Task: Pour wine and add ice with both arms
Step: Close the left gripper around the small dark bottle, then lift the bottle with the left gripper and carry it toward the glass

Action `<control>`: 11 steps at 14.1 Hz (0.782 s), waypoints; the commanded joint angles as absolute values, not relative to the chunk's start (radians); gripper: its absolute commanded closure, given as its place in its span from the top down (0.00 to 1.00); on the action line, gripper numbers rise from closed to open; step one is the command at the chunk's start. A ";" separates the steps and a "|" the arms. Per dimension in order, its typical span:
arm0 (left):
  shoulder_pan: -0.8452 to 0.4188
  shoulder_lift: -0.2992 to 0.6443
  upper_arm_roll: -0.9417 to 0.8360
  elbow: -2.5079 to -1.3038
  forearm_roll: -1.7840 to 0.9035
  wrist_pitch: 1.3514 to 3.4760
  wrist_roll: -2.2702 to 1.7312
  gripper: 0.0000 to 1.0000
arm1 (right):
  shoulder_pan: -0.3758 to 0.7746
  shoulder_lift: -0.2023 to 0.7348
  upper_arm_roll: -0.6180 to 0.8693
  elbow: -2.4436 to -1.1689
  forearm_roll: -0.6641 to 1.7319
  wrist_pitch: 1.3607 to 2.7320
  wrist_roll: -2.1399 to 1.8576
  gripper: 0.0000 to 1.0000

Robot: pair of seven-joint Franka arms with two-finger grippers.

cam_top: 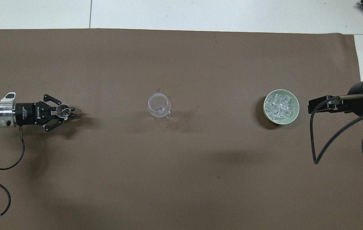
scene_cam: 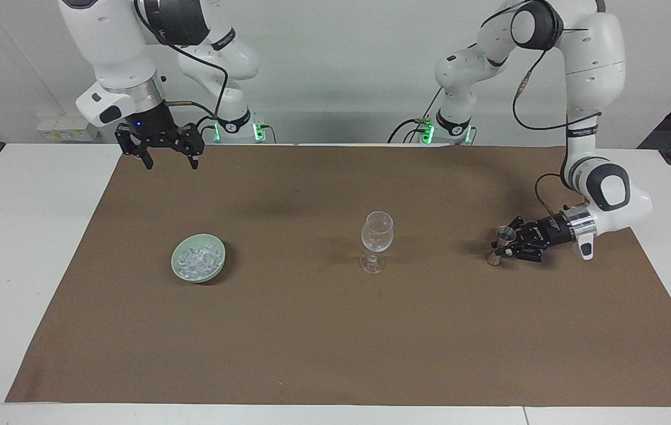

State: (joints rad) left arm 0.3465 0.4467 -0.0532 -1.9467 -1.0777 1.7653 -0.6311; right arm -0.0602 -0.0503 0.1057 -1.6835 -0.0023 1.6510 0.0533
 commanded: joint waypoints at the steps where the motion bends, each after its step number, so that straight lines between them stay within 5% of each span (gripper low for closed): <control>1: 0.334 0.413 -0.040 -1.971 -1.098 1.772 -0.682 0.00 | -0.075 -0.048 0.117 -1.681 -0.002 1.651 0.072 1.00; 11: 0.190 0.236 -0.032 -1.927 -1.036 1.816 -0.980 0.00 | -0.075 -0.048 0.117 -1.681 -0.002 1.651 0.072 1.00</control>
State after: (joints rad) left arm 0.2382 0.2882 -0.0501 -1.9145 -1.0655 1.7875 -0.9047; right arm -0.0602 -0.0503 0.1057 -1.6835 -0.0023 1.6510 0.0533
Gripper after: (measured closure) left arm 0.793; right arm 0.000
